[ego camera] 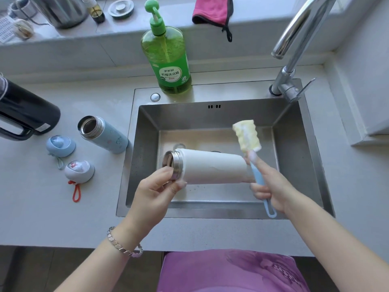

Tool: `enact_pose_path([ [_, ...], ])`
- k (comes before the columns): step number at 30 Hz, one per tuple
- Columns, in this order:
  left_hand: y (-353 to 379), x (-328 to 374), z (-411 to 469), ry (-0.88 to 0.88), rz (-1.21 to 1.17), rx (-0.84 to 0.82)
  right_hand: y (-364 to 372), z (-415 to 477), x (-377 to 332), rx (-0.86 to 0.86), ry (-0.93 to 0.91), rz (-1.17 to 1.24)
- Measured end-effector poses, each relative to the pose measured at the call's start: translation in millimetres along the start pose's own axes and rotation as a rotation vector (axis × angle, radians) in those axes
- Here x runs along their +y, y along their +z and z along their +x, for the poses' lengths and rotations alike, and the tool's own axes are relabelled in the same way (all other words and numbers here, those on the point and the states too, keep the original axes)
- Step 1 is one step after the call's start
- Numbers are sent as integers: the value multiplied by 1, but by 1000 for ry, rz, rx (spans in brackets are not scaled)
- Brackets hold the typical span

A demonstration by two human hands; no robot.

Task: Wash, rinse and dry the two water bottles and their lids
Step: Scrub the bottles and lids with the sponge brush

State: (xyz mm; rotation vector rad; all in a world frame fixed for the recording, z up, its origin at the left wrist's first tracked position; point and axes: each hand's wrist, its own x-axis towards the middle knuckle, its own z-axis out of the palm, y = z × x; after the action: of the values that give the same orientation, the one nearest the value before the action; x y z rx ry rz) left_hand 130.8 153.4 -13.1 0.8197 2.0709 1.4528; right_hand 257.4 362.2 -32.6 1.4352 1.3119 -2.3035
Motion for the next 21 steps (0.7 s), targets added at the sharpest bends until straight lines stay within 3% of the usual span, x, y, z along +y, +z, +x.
enact_pose_path([
  [4,2,-1,2,-70,-58,-42,0,1,4,-138,124,91],
  [7,1,0,5,-146,-46,-80,-2,2,7,-134,110,168],
  [10,2,2,5,-215,13,68,-3,1,6,-95,2,112],
  [12,5,7,8,-102,256,226,0,-1,3,-38,-91,7],
  [13,9,9,10,15,390,214,3,-3,1,-7,-138,-48],
  [16,32,11,22,273,737,-55,18,-6,-6,27,-285,-179],
  [18,47,13,31,319,903,-149,29,-10,-9,32,-371,-299],
  [21,52,19,38,290,862,-51,35,-25,-11,22,-418,-461],
])
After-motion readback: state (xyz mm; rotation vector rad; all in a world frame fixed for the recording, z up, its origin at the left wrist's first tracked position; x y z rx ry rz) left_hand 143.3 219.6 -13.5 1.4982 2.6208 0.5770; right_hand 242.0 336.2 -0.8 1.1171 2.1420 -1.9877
